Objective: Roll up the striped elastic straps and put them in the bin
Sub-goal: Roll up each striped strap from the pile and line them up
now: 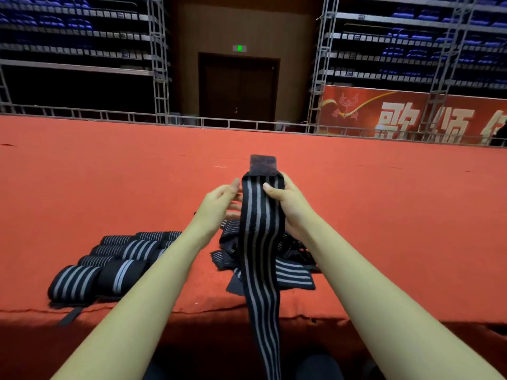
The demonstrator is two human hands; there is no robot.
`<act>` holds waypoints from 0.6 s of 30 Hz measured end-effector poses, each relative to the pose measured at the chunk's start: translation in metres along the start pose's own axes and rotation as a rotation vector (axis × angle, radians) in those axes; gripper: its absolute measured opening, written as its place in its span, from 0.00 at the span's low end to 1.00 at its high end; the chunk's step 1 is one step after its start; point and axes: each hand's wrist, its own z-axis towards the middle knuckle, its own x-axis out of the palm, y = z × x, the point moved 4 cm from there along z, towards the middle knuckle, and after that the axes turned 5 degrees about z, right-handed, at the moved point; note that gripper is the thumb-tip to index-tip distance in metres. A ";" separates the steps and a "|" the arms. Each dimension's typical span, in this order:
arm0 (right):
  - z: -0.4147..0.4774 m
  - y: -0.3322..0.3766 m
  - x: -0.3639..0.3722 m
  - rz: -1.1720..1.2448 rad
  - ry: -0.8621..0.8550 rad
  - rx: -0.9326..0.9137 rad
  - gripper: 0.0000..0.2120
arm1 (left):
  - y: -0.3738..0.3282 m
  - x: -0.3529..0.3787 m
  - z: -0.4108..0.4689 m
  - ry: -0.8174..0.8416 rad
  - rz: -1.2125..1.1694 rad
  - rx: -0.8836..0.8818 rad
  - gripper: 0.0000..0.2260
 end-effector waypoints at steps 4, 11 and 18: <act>-0.014 -0.050 0.002 -0.019 0.014 0.091 0.13 | 0.028 0.005 -0.001 0.004 0.129 0.005 0.08; -0.041 -0.134 0.002 -0.172 0.109 0.294 0.19 | 0.114 -0.010 -0.032 0.010 0.100 -0.164 0.14; -0.012 -0.168 -0.001 -0.896 0.080 -0.072 0.23 | 0.159 -0.031 -0.030 -0.060 0.227 -0.222 0.27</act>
